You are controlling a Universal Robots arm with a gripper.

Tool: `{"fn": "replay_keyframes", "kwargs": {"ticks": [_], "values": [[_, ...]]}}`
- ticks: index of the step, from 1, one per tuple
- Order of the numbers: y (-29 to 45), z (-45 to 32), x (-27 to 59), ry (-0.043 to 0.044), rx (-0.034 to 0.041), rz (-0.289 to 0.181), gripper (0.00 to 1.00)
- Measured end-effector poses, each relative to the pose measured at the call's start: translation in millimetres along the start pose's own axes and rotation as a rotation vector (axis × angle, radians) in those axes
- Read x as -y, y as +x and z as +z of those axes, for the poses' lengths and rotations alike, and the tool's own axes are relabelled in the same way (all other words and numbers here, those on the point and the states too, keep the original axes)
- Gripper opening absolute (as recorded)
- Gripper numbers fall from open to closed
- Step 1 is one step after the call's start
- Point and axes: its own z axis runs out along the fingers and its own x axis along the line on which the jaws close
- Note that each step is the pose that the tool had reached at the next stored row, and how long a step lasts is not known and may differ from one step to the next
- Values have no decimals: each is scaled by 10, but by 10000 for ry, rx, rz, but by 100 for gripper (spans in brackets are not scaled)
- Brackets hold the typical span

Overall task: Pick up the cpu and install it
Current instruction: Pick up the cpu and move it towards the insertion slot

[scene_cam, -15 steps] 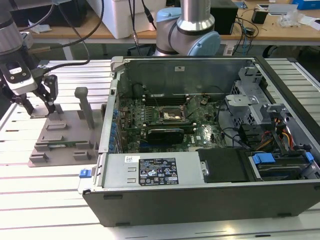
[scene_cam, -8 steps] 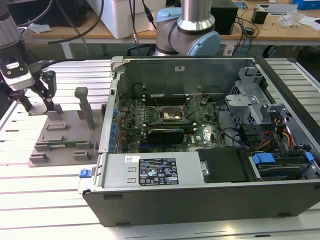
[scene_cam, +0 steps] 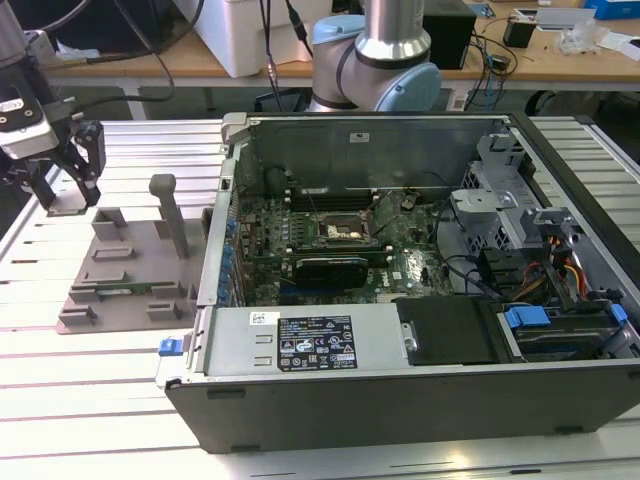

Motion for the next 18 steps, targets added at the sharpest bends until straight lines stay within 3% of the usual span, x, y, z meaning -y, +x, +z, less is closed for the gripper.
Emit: {"fn": "replay_keyframes", "kwargs": {"ticks": [11, 18], "values": [[-3, -196, 2, 0, 0, 0, 54], [-4, -254, 2, -1, 1, 0, 54]]}}
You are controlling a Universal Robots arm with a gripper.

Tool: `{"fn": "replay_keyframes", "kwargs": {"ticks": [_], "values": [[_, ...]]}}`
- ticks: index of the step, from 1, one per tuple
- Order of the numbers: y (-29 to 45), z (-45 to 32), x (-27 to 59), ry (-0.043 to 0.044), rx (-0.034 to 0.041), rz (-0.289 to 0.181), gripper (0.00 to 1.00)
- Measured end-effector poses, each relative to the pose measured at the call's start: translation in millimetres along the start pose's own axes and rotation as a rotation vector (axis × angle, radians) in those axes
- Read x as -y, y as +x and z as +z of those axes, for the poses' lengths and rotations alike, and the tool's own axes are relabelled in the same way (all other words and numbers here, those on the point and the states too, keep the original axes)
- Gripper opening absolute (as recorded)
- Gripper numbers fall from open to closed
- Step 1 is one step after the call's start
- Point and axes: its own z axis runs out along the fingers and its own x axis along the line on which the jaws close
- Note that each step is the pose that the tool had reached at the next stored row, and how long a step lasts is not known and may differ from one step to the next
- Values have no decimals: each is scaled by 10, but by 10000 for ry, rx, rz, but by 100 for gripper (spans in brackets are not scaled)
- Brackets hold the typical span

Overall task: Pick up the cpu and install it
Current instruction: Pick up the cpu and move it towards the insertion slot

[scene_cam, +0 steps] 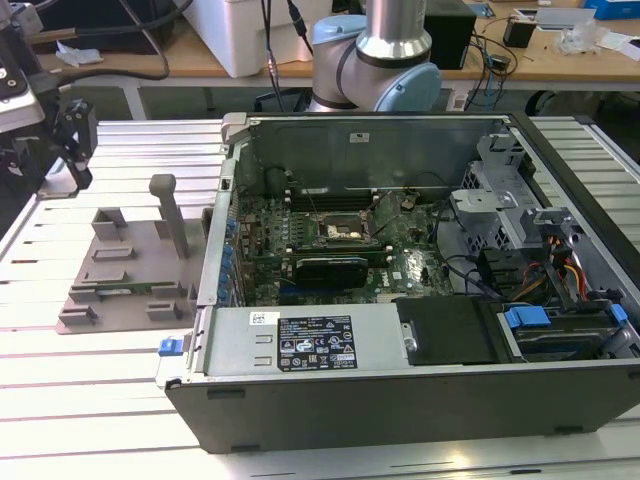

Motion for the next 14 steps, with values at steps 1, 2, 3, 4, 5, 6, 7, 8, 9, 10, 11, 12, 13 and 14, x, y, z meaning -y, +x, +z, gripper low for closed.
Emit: {"fn": "replay_keyframes", "kwargs": {"ticks": [1, 2, 3, 4, 5, 6, 7, 8, 9, 10, 11, 12, 13, 14], "values": [[0, -4, 0, 0, 0, 0, 54], [0, -9, 0, 1, -1, -1, 54], [0, -12, 0, 1, -1, 0, 54], [0, -17, 0, 0, -1, 0, 54], [0, -21, 0, 1, -1, 0, 54], [0, -30, 0, 1, -2, 0, 54], [-1, -43, 0, 1, -2, 0, 54], [-1, -53, 0, 1, -2, 0, 54], [-1, -62, 0, 0, -2, 0, 54], [-1, -75, 0, 1, -2, 0, 54], [-1, -87, 1, 1, -2, 0, 54], [-2, -113, 1, 0, -1, 0, 54], [-2, -131, 1, 0, -1, 0, 54], [-2, -145, 1, 0, -1, -1, 54]]}}
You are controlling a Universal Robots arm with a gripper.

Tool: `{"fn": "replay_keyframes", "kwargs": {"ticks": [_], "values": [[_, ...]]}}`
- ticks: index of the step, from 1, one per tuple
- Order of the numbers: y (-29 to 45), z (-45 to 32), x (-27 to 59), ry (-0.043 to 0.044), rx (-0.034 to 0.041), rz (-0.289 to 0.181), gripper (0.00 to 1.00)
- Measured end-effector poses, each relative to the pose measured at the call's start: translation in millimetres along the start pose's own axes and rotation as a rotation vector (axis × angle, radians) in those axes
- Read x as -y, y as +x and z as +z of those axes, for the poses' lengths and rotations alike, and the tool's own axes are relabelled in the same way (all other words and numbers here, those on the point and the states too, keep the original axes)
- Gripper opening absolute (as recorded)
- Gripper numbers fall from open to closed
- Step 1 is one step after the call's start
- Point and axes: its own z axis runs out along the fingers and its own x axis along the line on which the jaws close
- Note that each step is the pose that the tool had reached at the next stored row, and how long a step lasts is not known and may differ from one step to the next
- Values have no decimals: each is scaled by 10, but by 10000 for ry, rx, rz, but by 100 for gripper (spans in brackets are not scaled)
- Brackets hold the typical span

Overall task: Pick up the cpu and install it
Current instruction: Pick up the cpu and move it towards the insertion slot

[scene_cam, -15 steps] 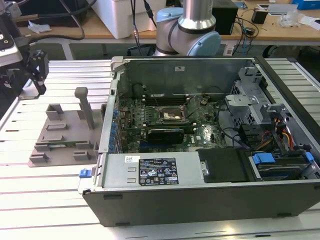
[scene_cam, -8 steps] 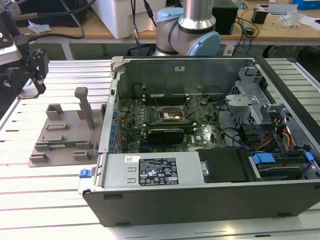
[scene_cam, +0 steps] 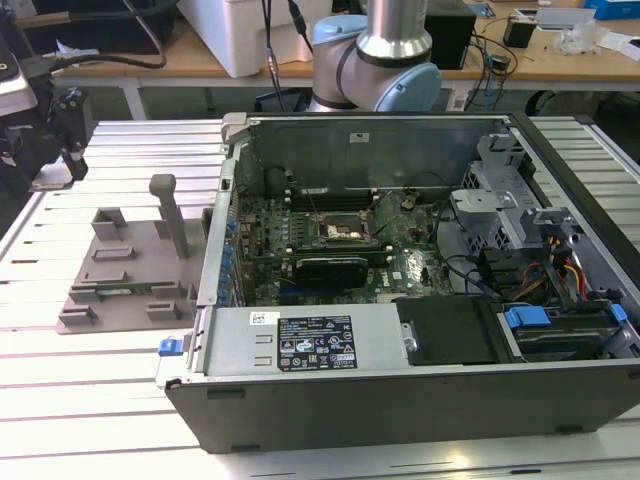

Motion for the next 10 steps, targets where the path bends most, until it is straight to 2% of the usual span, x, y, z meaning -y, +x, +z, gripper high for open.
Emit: {"fn": "replay_keyframes", "kwargs": {"ticks": [4, 8, 10], "values": [[-2, -115, 1, 2, 0, 0, 54], [-3, -195, 1, 2, -1, 0, 54], [-4, -270, 2, 3, -1, 0, 54]]}}
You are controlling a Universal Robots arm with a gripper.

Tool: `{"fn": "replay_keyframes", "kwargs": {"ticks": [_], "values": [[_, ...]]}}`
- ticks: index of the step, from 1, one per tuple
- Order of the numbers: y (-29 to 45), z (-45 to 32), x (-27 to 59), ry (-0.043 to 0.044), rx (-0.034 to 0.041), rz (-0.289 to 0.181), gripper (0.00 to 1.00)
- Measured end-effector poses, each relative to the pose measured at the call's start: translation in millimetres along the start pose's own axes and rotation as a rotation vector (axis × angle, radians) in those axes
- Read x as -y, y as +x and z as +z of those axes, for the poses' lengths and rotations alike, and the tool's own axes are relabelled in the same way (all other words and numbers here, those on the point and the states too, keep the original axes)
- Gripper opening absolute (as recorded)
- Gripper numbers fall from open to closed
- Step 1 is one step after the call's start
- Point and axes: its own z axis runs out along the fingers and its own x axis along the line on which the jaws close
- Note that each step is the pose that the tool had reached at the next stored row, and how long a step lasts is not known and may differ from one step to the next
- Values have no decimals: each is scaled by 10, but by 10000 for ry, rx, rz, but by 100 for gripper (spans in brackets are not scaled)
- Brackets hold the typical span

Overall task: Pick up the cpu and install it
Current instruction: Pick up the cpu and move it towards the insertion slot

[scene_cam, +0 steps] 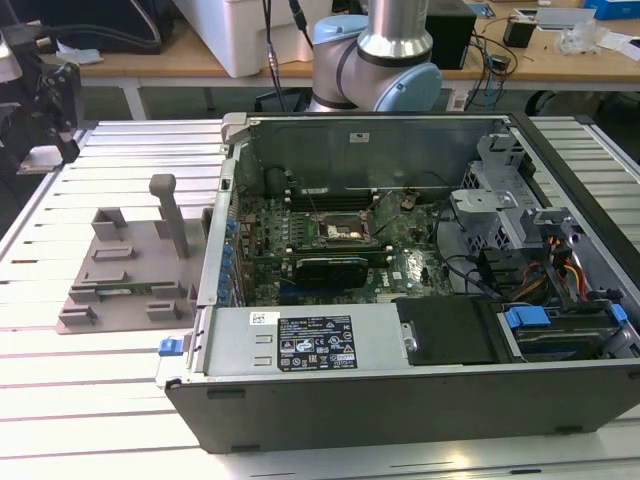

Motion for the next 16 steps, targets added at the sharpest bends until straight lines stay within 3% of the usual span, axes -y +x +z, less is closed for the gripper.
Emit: {"fn": "replay_keyframes", "kwargs": {"ticks": [6, 16], "values": [[-3, -164, 2, 4, 0, -1, 54], [-19, -168, 2, 4, 1, 0, 54]]}}
